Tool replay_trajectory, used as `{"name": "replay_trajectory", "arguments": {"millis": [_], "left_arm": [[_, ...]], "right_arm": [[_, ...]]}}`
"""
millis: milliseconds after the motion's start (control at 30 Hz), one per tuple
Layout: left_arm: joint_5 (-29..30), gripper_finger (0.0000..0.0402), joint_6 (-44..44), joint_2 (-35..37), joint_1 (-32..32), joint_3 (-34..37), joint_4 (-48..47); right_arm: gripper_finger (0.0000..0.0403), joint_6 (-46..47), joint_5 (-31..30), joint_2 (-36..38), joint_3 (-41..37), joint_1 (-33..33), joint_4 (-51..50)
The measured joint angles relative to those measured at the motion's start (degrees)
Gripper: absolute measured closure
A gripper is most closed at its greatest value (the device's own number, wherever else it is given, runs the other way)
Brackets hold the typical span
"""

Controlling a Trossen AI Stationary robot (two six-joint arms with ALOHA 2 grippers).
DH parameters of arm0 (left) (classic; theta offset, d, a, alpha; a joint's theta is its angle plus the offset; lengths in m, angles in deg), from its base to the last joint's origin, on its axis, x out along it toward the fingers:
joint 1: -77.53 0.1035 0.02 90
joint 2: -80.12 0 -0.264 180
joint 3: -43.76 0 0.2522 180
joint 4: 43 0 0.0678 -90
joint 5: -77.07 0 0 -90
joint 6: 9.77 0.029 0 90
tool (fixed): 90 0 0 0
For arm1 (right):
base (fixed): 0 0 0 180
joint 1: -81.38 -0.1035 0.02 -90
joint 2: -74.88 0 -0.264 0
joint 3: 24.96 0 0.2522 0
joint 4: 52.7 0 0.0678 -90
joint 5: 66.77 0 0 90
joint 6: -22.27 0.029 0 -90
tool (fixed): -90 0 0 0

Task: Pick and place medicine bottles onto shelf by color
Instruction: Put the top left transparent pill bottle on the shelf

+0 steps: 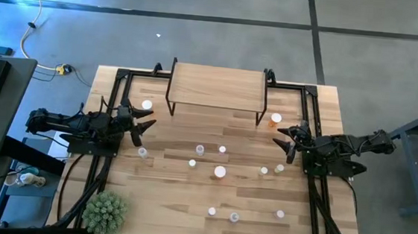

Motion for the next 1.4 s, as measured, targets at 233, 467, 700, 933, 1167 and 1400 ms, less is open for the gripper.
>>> {"name": "replay_trajectory", "arguments": {"millis": [233,467,700,933,1167,1400], "left_arm": [[-0.04,0.0189,-0.50,0.00,-0.01,-0.01,-0.08],[-2.91,0.0142,-2.01,-0.02,0.02,0.00,-0.08],[-8.65,0.0142,0.21,-0.02,-0.01,0.00,3.67],[-13.08,0.0142,7.19,-0.01,-0.01,-0.61,13.18],[-13.18,0.0142,8.51,-3.90,-0.01,-8.62,10.44],[-11.16,0.0142,8.04,-13.88,-0.01,-20.85,-1.37]], "right_arm": [[0.0174,-0.01,0.01,0.01,-0.01,0.01,0.00],[0.0174,0.00,-0.01,0.01,0.00,0.00,0.00],[0.0174,0.00,0.02,0.01,0.00,0.00,-0.02],[0.0174,0.00,0.01,0.00,0.00,-0.01,-0.01],[0.0174,0.00,-0.01,0.01,0.00,0.00,-0.02],[0.0174,0.00,-0.01,0.01,0.00,-0.01,-0.02]]}}
